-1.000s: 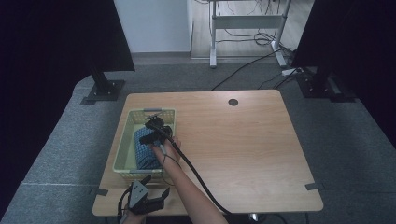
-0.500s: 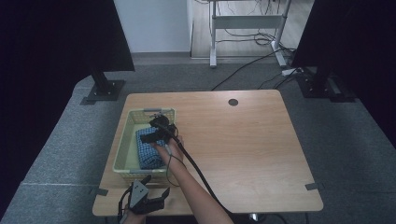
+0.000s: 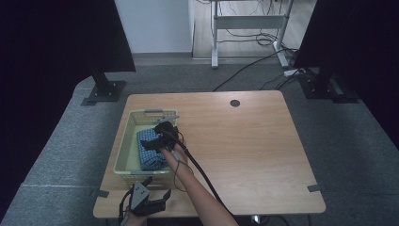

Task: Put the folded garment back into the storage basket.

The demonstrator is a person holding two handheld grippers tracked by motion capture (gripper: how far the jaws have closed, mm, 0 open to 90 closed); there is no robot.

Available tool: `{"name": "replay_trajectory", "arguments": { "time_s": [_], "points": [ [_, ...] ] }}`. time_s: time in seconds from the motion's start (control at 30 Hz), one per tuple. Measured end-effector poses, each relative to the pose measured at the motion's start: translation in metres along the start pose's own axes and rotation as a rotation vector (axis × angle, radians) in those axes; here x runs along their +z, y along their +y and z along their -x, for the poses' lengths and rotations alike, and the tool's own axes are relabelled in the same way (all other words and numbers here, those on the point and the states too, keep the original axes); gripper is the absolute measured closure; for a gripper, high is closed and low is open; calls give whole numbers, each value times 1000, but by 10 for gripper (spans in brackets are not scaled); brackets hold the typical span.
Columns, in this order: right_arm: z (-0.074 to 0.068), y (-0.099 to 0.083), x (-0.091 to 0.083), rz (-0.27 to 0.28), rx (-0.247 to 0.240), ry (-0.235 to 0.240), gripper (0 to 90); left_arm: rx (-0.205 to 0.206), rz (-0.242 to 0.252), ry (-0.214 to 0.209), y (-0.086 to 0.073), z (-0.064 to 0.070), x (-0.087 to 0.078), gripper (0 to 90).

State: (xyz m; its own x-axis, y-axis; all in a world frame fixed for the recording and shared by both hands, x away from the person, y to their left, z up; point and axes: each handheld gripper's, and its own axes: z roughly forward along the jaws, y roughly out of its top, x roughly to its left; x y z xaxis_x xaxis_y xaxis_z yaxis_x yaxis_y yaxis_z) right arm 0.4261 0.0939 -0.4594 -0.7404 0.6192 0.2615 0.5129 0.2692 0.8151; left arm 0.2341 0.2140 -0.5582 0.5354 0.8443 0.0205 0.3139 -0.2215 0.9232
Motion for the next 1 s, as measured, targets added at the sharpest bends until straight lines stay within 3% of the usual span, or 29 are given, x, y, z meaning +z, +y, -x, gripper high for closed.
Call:
{"name": "replay_trajectory", "arguments": {
  "time_s": [0.23, 1.0],
  "points": [
    [-1, -5, -5, 7, -37, 7, 21, -4, 2, 0, 0, 0, 0, 109],
    [8, -15, -29, 9, -46, 34, 21, -2, -2, 4, 0, 0, 1, 109]
  ]
}}
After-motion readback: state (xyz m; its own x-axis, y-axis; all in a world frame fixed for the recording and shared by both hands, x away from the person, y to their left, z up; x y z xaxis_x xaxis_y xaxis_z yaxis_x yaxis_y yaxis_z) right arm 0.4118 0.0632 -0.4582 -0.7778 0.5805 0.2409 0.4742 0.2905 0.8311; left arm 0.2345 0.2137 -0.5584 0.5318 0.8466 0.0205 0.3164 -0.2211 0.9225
